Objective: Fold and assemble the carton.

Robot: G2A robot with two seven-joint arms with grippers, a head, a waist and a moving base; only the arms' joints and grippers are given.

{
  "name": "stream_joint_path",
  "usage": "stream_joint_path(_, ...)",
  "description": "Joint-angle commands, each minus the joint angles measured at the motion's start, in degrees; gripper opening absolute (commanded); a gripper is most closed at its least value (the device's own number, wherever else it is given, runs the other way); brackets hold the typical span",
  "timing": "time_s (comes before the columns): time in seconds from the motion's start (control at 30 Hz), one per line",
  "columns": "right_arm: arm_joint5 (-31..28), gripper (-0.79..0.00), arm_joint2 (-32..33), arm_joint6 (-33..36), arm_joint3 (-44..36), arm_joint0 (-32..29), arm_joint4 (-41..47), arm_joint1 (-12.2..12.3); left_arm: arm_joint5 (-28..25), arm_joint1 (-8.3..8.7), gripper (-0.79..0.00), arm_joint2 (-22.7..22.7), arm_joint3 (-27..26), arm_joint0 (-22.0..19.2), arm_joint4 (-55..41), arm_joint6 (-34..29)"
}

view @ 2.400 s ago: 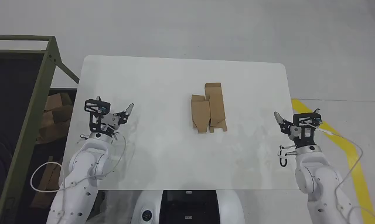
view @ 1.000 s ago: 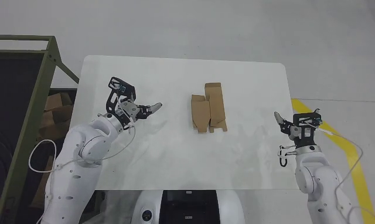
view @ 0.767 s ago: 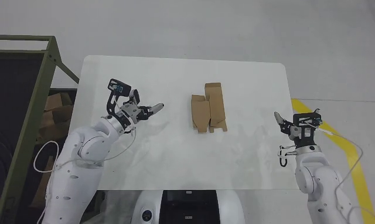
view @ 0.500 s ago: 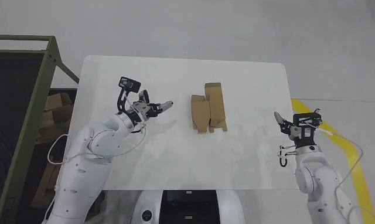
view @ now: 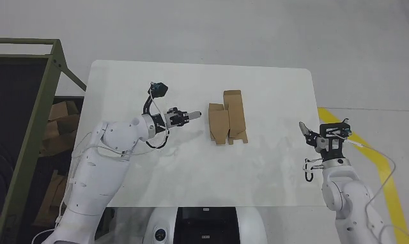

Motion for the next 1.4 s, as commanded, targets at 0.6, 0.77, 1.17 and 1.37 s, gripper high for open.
stream_joint_path(0.6,0.0,0.0,0.0,0.0,0.0,0.0,0.0,0.0,3.9,-0.34,0.0,2.8,3.4,-1.3,-4.0,2.1)
stream_joint_path(0.77,0.0,0.0,0.0,0.0,0.0,0.0,0.0,0.0,4.2,-0.92,0.0,5.8,7.4,-4.2,-6.7,3.0)
stream_joint_path(1.17,0.0,0.0,0.0,0.0,0.0,0.0,0.0,0.0,2.2,-2.17,-0.151,11.8,14.4,-8.7,-9.4,7.0)
stream_joint_path(1.37,0.0,0.0,0.0,0.0,0.0,0.0,0.0,0.0,1.9,-2.61,-0.231,14.1,17.0,-10.4,-9.7,7.6)
